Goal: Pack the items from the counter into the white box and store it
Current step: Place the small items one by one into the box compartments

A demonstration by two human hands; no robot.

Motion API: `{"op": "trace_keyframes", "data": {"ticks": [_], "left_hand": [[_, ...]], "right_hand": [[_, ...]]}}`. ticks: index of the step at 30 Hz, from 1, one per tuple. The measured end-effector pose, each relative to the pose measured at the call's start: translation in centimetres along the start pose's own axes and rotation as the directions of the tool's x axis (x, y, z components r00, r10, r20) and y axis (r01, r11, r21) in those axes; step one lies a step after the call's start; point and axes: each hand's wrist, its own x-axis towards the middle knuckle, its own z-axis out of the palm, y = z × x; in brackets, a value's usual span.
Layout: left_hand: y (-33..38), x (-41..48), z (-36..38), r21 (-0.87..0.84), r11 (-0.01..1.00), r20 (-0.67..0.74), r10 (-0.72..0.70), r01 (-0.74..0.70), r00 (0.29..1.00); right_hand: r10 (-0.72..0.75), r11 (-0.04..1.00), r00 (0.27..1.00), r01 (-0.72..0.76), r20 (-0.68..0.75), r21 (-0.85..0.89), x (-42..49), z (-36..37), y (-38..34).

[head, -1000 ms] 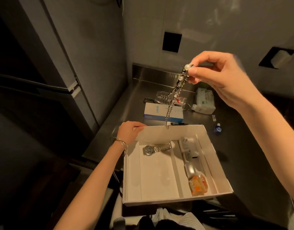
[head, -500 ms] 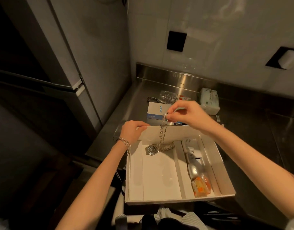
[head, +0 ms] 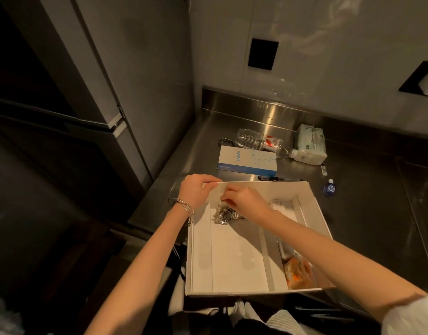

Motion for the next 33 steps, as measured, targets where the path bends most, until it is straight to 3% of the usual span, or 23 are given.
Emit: {"op": "trace_keyframes", "data": {"ticks": [5, 7, 11, 14, 17, 21, 23, 28, 33], "left_hand": [[-0.2, 0.2, 0.3, 0.011, 1.0, -0.035, -0.023, 0.024, 0.999], [-0.2, 0.2, 0.3, 0.013, 1.0, -0.041, -0.022, 0.022, 0.999], [-0.3, 0.2, 0.1, 0.014, 1.0, -0.04, 0.012, -0.011, 0.999], [-0.5, 0.3, 0.3, 0.034, 0.999, -0.048, 0.027, -0.025, 0.998], [-0.5, 0.5, 0.4, 0.042, 0.999, -0.048, 0.031, -0.029, 0.998], [-0.3, 0.4, 0.4, 0.059, 0.998, -0.048, 0.021, -0.018, 0.999], [-0.2, 0.4, 0.4, 0.064, 0.998, -0.038, 0.005, -0.003, 0.999], [0.6, 0.1, 0.2, 0.073, 0.997, -0.045, -0.024, 0.027, 0.999], [0.5, 0.1, 0.3, 0.08, 0.994, -0.058, -0.067, 0.071, 0.996]], "right_hand": [[0.158, 0.975, 0.95, -0.107, 0.27, -0.193, -0.1, 3.8, 0.7], [0.178, 0.976, 0.94, -0.13, 0.29, -0.175, -0.2, 3.8, 0.3], [0.138, 0.99, 0.983, -0.141, 0.123, 0.011, -1.7, -1.0, 0.1], [0.239, 0.967, 0.968, -0.23, -0.076, 0.114, -3.5, -7.1, 1.5], [0.395, 0.903, 0.904, -0.348, -0.164, 0.252, -4.0, -11.0, 5.1], [0.656, 0.731, 0.753, -0.651, 0.052, 0.207, -2.3, -10.1, 12.4], [0.708, 0.682, 0.691, -0.722, 0.147, 0.115, -1.5, -8.1, 15.7], [0.601, 0.779, 0.735, -0.626, 0.314, -0.029, -1.0, -3.6, 20.1], [0.562, 0.824, 0.799, -0.518, 0.214, -0.229, -0.3, -1.5, 21.3]]}}
